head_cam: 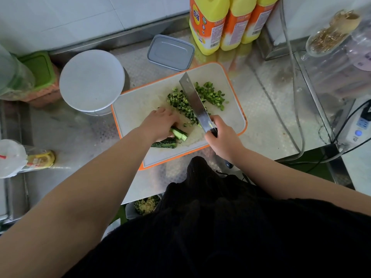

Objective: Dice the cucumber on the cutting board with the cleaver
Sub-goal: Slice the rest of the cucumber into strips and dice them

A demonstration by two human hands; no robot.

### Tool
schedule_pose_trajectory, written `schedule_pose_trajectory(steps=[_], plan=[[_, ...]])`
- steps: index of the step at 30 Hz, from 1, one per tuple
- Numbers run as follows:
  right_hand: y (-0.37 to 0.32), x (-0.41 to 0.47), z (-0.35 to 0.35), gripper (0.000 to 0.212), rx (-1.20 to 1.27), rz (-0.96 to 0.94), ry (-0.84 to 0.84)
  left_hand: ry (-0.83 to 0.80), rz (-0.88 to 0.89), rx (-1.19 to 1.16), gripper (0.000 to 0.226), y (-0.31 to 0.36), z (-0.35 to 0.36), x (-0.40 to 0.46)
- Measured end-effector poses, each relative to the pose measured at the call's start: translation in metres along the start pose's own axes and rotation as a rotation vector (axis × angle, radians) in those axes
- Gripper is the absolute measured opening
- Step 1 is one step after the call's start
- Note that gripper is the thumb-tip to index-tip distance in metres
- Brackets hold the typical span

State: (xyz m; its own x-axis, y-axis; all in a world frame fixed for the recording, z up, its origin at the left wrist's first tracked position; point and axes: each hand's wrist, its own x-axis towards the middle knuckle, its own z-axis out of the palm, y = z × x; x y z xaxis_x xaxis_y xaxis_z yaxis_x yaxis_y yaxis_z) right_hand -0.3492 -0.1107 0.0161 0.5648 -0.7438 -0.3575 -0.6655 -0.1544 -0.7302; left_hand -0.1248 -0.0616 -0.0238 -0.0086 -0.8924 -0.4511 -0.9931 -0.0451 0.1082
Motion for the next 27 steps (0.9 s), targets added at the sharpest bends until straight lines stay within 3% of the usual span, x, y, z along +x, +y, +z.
schedule_pose_trajectory(steps=[6,12,15,18,22,24,27], plan=[[0.002,0.004,0.003,0.032,-0.008,0.0,-0.028,0.109,-0.016,-0.133,0.026,-0.01,0.001,-0.009],[-0.001,0.005,0.008,0.034,-0.035,-0.029,-0.057,0.345,-0.37,-0.151,0.024,-0.058,-0.012,-0.023],[0.0,0.005,0.01,0.032,-0.059,-0.044,-0.07,0.304,-0.454,-0.11,0.025,-0.069,-0.009,-0.025],[0.0,0.006,0.01,0.033,-0.078,-0.053,-0.088,0.221,-0.422,-0.108,0.035,-0.064,0.005,-0.032],[-0.001,0.008,0.011,0.029,-0.107,-0.073,-0.103,0.4,-0.332,-0.274,0.052,-0.04,0.014,-0.052],[0.0,0.009,0.012,0.031,-0.143,-0.097,-0.114,0.28,-0.215,-0.32,0.06,-0.023,0.019,-0.06],[0.001,0.012,0.014,0.034,-0.227,-0.153,-0.139,0.092,-0.115,-0.16,0.069,-0.008,0.037,-0.067]])
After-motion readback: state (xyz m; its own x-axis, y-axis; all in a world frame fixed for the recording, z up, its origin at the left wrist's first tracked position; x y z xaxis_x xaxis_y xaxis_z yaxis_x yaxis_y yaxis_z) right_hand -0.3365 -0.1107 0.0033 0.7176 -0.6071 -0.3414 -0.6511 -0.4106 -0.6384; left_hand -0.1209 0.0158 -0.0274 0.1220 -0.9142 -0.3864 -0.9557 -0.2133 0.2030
